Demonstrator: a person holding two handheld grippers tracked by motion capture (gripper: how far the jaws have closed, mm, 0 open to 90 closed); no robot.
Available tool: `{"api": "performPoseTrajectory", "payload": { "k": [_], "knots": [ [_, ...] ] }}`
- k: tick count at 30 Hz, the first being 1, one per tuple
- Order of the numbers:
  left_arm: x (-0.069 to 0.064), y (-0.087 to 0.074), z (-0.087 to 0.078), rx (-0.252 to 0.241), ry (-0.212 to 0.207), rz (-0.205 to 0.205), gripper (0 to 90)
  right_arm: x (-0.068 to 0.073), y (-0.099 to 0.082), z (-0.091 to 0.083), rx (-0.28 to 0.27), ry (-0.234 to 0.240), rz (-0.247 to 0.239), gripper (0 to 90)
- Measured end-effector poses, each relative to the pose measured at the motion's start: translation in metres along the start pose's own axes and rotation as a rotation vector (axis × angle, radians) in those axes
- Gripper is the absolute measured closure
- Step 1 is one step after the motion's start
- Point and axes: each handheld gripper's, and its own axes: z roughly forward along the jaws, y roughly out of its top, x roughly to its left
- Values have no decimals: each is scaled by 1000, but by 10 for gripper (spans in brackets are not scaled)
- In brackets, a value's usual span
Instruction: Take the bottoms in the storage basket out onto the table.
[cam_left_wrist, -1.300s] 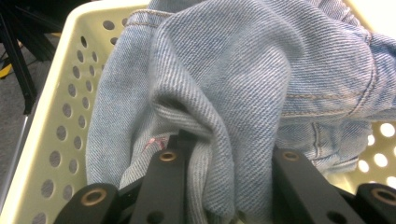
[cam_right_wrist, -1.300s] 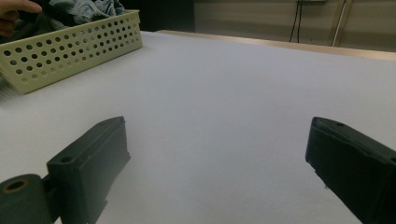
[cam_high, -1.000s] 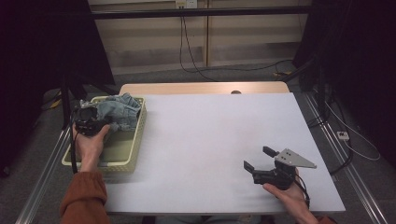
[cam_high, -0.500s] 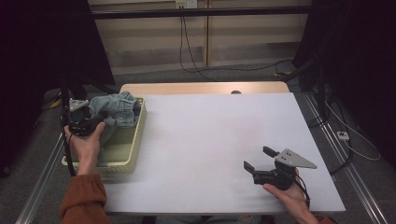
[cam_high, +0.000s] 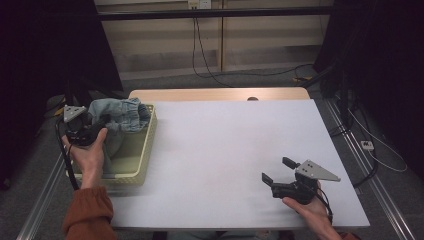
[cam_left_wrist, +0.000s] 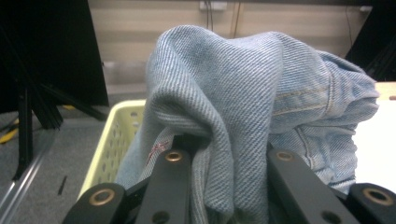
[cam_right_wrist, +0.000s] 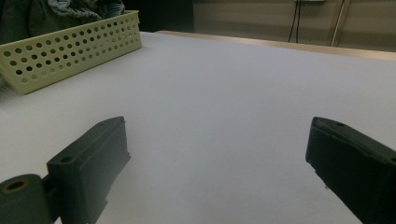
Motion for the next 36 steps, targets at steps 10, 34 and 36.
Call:
{"api": "performPoseTrajectory", "payload": {
  "k": [10,34,36],
  "knots": [
    [1,4,-11,-68,-10,-1,784,1,0,0,0,5,-4,56],
    [-7,24,-35,-203,-34,13,793,1,0,0,-3,11,-2,55],
    [-7,24,-36,-209,-40,24,793,2,0,0,-4,11,-3,55]
  ]
}}
